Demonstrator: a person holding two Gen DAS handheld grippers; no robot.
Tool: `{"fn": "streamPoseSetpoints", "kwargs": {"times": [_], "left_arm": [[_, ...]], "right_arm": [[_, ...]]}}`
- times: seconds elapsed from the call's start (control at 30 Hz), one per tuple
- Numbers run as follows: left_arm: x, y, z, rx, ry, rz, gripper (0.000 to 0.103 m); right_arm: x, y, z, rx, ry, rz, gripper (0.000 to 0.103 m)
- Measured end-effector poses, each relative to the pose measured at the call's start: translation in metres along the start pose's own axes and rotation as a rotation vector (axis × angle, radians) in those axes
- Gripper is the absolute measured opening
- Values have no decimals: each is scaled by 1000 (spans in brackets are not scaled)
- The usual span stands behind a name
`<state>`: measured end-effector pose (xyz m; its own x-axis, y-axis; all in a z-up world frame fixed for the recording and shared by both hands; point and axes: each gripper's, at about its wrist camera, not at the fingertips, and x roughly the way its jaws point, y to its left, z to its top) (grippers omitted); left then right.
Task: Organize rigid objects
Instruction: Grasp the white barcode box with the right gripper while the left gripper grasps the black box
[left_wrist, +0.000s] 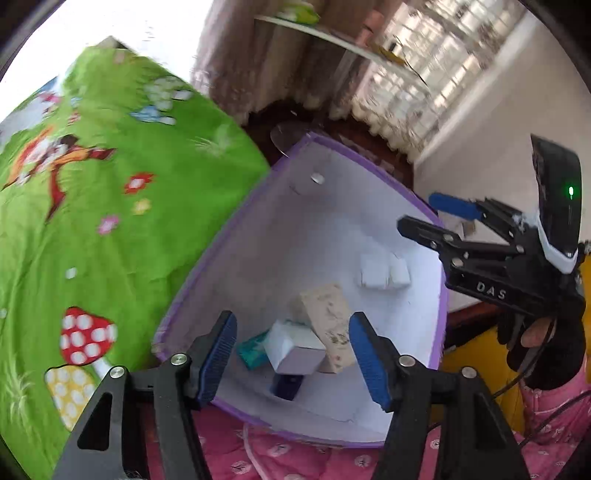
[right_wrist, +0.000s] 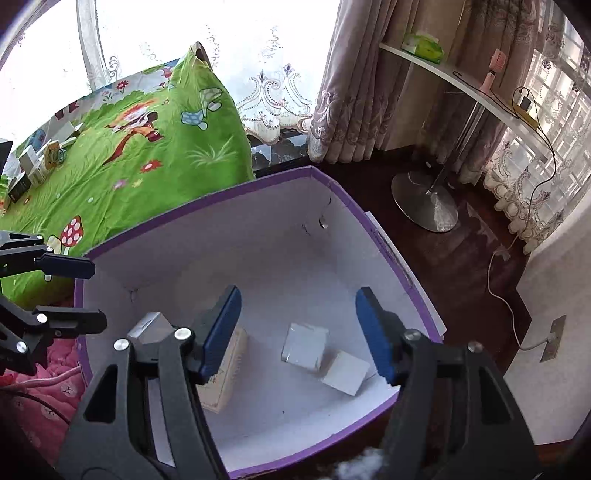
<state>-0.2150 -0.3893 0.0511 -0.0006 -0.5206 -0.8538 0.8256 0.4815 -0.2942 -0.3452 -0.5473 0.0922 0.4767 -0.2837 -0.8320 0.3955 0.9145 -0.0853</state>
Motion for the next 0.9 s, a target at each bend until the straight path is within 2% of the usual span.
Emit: {"fn": "streamPoseSetpoints", "kwargs": {"times": [0.13,0.27,0.33,0.53,0.63,0.7,0.9], "left_arm": [[-31,43,-15,-62,-92,104,68],[-63,97,-53,-143,-151,268,70],[-76,127,-77,-211,-161,359,70],[-118,209,-152,-456,-203,527,70],[-140,239,-185,-560,-238,627,70],[-152,254,-201,-617,-263,665,70],[-177,291,-238,-744,-319,795,70]], "right_arm": [[4,46,19,-114,-21,54,70],[10,116,35,-284,-49,143,71],[13,153,42,-364,-61,202,71],[30,256,52,-551,-44,326,72],[36,298,55,-598,-32,391,72],[41,321,56,-619,-11,432,72],[69,384,73,-590,92,540,72]]}}
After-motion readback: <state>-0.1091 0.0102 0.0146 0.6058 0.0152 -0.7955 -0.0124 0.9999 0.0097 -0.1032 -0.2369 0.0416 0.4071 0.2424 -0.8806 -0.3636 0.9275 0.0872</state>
